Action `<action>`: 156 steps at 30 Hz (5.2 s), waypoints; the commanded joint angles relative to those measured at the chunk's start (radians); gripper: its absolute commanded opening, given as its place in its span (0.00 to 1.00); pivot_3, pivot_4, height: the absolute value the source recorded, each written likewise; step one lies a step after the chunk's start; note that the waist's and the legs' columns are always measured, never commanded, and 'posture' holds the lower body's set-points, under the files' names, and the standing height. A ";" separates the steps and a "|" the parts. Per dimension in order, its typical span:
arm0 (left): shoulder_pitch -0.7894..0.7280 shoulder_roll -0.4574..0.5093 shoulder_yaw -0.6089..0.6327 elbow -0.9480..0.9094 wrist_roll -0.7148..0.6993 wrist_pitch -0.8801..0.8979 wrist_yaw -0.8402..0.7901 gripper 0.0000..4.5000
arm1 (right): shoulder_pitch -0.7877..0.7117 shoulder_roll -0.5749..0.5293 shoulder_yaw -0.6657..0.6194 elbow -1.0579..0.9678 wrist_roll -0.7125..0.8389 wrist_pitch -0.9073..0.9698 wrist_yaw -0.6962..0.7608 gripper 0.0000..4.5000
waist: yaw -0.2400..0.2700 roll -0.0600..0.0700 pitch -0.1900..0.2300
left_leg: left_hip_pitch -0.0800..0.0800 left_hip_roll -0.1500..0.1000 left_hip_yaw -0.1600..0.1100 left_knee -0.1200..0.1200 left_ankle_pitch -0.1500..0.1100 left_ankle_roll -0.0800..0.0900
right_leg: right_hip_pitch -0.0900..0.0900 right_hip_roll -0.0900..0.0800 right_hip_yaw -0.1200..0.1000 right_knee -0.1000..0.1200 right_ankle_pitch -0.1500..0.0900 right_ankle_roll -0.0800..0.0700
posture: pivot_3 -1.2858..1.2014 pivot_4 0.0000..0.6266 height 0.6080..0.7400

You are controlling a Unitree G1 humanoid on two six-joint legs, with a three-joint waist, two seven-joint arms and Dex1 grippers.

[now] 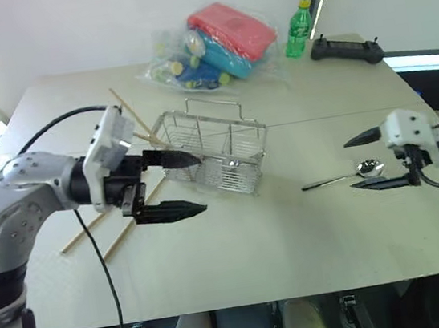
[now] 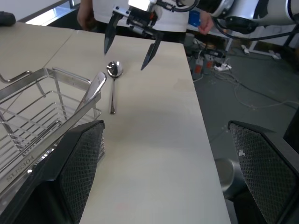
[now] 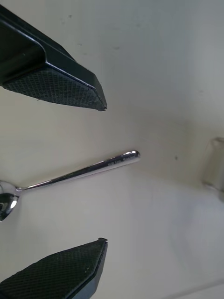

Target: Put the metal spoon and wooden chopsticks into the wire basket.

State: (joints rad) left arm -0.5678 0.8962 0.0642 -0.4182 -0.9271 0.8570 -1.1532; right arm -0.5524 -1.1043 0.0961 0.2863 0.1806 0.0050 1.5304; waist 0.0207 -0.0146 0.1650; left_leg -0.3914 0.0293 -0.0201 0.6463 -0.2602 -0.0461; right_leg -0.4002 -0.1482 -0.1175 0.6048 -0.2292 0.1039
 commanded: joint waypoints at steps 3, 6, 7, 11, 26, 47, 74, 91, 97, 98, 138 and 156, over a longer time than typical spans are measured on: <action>-0.016 -0.002 0.025 -0.070 -0.043 0.019 0.037 0.99 | -0.272 0.048 0.274 0.352 -0.143 -0.184 0.084 1.00 | -0.017 0.000 0.001 | -0.001 0.000 0.001 0.000 0.000 0.000 | 0.000 0.000 0.000 0.000 0.002 0.000 | 0.52 0.24 0.53; -0.002 0.004 0.053 -0.100 -0.081 0.043 0.076 0.99 | -0.381 0.098 0.348 0.568 -0.221 -0.291 0.084 1.00 | -0.021 0.000 0.001 | 0.000 0.000 0.001 -0.001 0.000 0.000 | 0.000 0.000 0.000 0.001 0.003 -0.001 | 0.52 0.24 0.53; 0.003 0.007 0.060 -0.109 -0.093 0.049 0.088 0.99 | -0.406 0.112 0.358 0.623 -0.242 -0.317 0.084 1.00 | -0.022 0.000 0.001 | 0.000 0.000 0.001 -0.001 0.000 0.000 | 0.000 0.000 0.000 0.002 0.002 0.000 | 0.52 0.24 0.53; 0.042 0.029 0.095 -0.164 -0.141 0.073 0.128 0.99 | -0.497 0.193 0.345 0.822 -0.327 -0.346 0.032 1.00 | -0.034 -0.001 0.002 | 0.000 0.000 0.001 0.000 0.000 0.000 | 0.000 -0.001 0.000 0.005 0.002 0.000 | 0.52 0.24 0.53; 0.042 0.079 0.071 -0.170 -0.137 0.055 0.121 1.00 | -0.549 0.304 0.277 0.966 -0.426 -0.334 -0.123 0.69 | -0.035 -0.001 0.002 | 0.002 0.000 0.001 0.001 0.002 -0.003 | 0.001 -0.001 0.000 0.009 0.003 -0.001 | 0.52 0.24 0.53; -0.040 0.050 0.036 -0.087 -0.076 0.020 0.089 1.00 | -0.504 0.306 0.246 0.912 -0.437 -0.339 -0.015 0.05 | -0.035 -0.001 0.002 | 0.003 0.000 0.001 0.001 0.002 -0.003 | 0.001 -0.001 0.000 0.009 0.003 0.000 | 0.52 0.24 0.53; -0.156 0.006 0.044 0.147 0.108 -0.144 0.017 1.00 | -0.249 0.222 -0.281 -0.554 0.706 0.709 -0.649 0.05 | -0.015 -0.001 0.003 | 0.005 0.003 0.006 0.001 0.001 -0.002 | 0.002 -0.001 -0.001 0.007 0.000 -0.003 | 0.52 0.24 0.53; -0.163 -0.018 0.059 0.133 0.127 -0.135 0.034 1.00 | -0.192 0.688 -0.141 -0.611 0.602 0.717 -1.017 0.05 | -0.012 -0.005 0.002 | -0.001 0.003 0.011 0.001 -0.002 0.003 | -0.005 -0.002 -0.001 0.010 0.004 0.000 | 0.52 0.24 0.53; -0.159 -0.013 0.070 0.120 0.116 -0.124 0.045 1.00 | -0.135 0.747 -0.135 -0.600 0.543 0.664 -1.046 0.05 | -0.017 -0.005 0.002 | 0.000 0.004 0.011 0.001 -0.001 0.002 | -0.004 -0.001 0.000 0.010 0.004 0.000 | 0.52 0.24 0.53; -0.159 -0.013 0.071 0.119 0.114 -0.122 0.047 1.00 | -0.129 0.755 -0.136 -0.597 0.535 0.658 -1.052 0.05 | -0.017 -0.005 0.002 | 0.000 0.004 0.011 0.001 -0.001 0.002 | -0.004 -0.001 0.000 0.010 0.004 -0.001 | 0.52 0.24 0.53; -0.349 0.235 -0.107 0.911 0.575 -0.443 -0.266 1.00 | 0.295 0.005 -0.465 -0.779 0.583 0.652 -0.408 0.99 | -0.007 -0.006 0.003 | 0.000 0.005 0.013 0.000 -0.002 0.002 | -0.005 -0.003 0.000 0.007 -0.001 0.000 | 0.52 0.24 0.53; -0.622 -0.215 -0.368 1.652 1.092 -0.832 -0.057 1.00 | 0.470 0.087 -0.592 -1.026 0.710 0.759 -0.650 0.99 | 0.015 -0.015 0.002 | -0.005 0.005 0.014 0.001 -0.002 0.003 | -0.008 -0.003 -0.001 0.007 0.003 0.002 | 0.52 0.24 0.53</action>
State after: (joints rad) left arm -1.1548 0.6689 -0.3011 1.2177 0.1366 0.0500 -1.2335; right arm -0.0804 -1.0217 -0.4525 -0.7039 0.8614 0.7598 0.9018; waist 0.0354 -0.0293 0.1670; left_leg -0.3960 0.0341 -0.0065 0.6469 -0.2624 -0.0433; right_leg -0.4086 -0.1507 -0.1184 0.6122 -0.2265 0.1060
